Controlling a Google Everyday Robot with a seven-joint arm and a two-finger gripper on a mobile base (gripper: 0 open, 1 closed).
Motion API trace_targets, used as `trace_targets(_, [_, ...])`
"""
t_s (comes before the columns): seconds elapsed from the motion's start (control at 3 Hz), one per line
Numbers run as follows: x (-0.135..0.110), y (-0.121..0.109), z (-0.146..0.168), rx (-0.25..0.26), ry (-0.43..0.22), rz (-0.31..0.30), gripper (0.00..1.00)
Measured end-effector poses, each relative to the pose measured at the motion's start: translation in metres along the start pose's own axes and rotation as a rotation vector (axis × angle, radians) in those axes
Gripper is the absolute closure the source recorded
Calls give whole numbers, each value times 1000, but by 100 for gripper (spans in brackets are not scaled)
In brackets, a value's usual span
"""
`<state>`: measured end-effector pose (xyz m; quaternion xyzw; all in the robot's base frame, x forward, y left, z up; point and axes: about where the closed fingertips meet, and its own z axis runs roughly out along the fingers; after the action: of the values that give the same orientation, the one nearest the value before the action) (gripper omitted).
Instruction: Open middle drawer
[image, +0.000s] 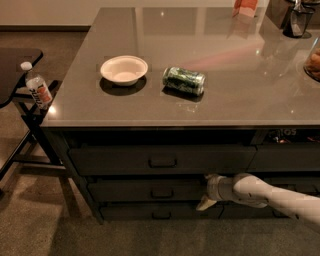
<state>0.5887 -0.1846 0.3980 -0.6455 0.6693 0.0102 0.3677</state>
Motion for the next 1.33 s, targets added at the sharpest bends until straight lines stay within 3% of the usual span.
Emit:
trace_targets(0.33, [8,1,5,1,5,13,0])
trace_targets(1.33, [8,1,5,1,5,13,65])
